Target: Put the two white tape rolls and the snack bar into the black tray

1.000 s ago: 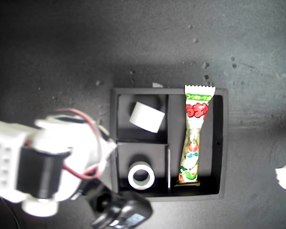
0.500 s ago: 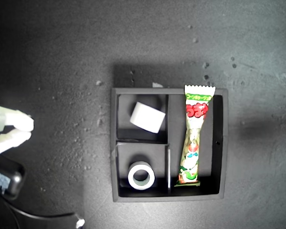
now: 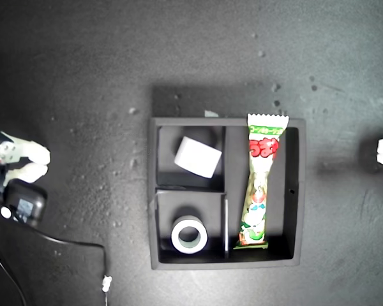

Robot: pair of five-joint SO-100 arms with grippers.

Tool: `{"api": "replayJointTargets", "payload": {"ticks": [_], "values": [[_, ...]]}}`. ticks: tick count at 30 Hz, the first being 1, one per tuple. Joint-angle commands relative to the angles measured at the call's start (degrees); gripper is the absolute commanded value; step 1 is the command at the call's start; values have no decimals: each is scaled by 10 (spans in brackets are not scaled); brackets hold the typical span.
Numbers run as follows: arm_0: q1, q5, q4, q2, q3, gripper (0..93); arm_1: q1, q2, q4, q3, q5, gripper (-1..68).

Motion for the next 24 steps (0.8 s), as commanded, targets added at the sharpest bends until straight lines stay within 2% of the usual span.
{"api": "replayJointTargets", "payload": {"ticks": [1, 6, 9, 13, 15, 16, 24], "values": [[-4, 58, -25, 27, 33, 1, -1, 3, 40, 8, -55, -5], [-25, 67, -2, 27, 33, 2, -9, 4, 39, 8, -124, -1], [-29, 157, 11, 27, 33, 2, 7, 4, 62, 8, -239, -1], [-26, 140, 31, 27, 33, 2, -10, 4, 69, 8, -268, -1], [-26, 89, 48, 27, 33, 2, -8, 3, 136, 8, -185, -1], [-26, 69, 50, 27, 33, 2, -13, 4, 137, 8, -173, 2], [-26, 67, 50, 27, 33, 2, -25, 3, 138, 8, -177, 2]]}}
